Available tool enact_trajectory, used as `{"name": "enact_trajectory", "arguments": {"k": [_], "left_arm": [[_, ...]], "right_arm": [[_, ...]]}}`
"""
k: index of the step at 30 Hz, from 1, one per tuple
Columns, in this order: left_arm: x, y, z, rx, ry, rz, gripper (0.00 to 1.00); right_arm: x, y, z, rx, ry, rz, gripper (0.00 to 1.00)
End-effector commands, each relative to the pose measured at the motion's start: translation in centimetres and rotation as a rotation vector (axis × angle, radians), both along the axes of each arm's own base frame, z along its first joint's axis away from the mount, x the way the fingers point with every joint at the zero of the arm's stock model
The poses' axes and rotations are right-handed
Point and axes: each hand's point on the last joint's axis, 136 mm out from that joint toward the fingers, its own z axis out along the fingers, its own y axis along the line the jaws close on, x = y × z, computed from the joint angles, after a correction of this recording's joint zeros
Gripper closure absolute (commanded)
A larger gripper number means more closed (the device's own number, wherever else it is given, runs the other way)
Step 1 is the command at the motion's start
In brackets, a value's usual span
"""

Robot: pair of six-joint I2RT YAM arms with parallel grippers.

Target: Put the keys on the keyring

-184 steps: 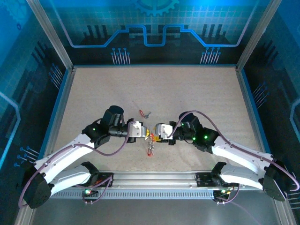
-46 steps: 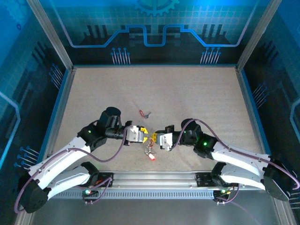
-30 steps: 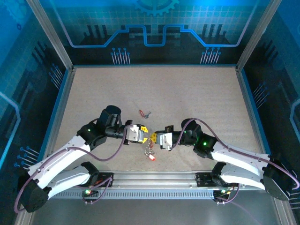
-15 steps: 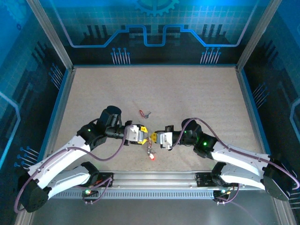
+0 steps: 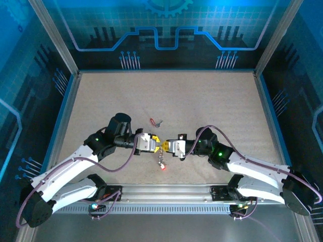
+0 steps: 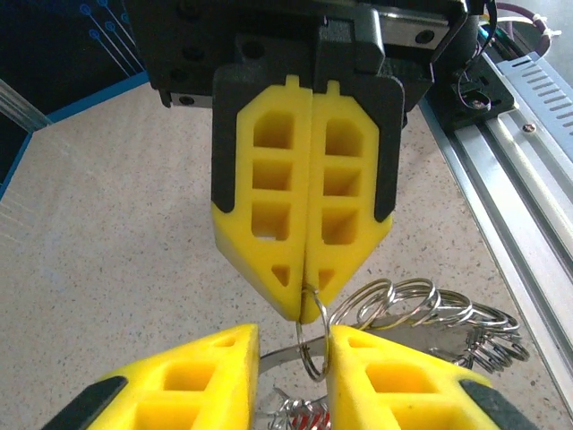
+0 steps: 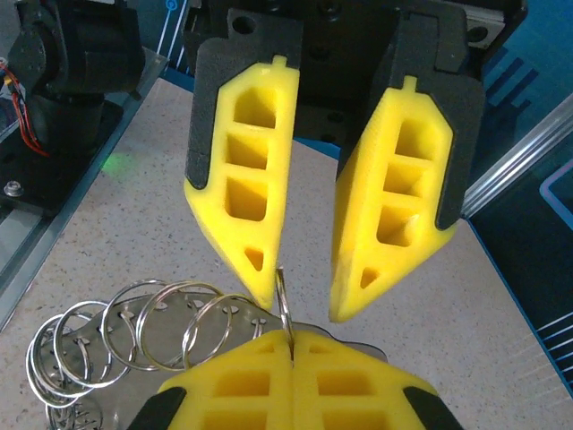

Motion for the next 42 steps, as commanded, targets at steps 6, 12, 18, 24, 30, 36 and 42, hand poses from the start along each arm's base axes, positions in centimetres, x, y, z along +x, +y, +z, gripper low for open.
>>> {"name": "enact_trajectory", "arguments": {"k": [6, 12, 18, 24, 30, 36, 42], "left_arm": [[0.4, -0.3, 0.6, -0.032, -0.035, 0.023, 0.83], [0.8, -0.1, 0.2, -0.004, -0.04, 0.044, 0.96], [0.4, -0.3, 0.5, -0.014, -0.039, 0.023, 1.0], [0.2, -0.3, 1.3, -0.064, -0.1, 0.017, 1.0], [-0.3, -0.4, 1.6, -0.081, -0.135, -0.018, 1.0], [-0.6, -0.3, 1.6, -0.08, -0.167, -0.042, 1.0], [0.1, 0.2, 1.6, -0.061, -0.181, 0.018, 1.0]], "right_arm": [[0.8, 0.2, 1.5, 0.078, 0.028, -0.033, 1.0], [0.9, 0.0, 1.6, 0.086, 0.029, -0.048, 1.0], [0.9, -0.3, 1.3, 0.078, 0.027, -0.051, 0.94], [0.2, -1.3, 0.8, 0.041, -0.017, -0.025, 0.72], [-0.3, -1.7, 1.0, 0.021, -0.033, 0.012, 0.67], [-0.2, -1.4, 1.5, 0.043, -0.036, 0.024, 0.66], [5.3, -3.5, 2.7, 0.12, 0.059, -0.278, 0.59]]}}
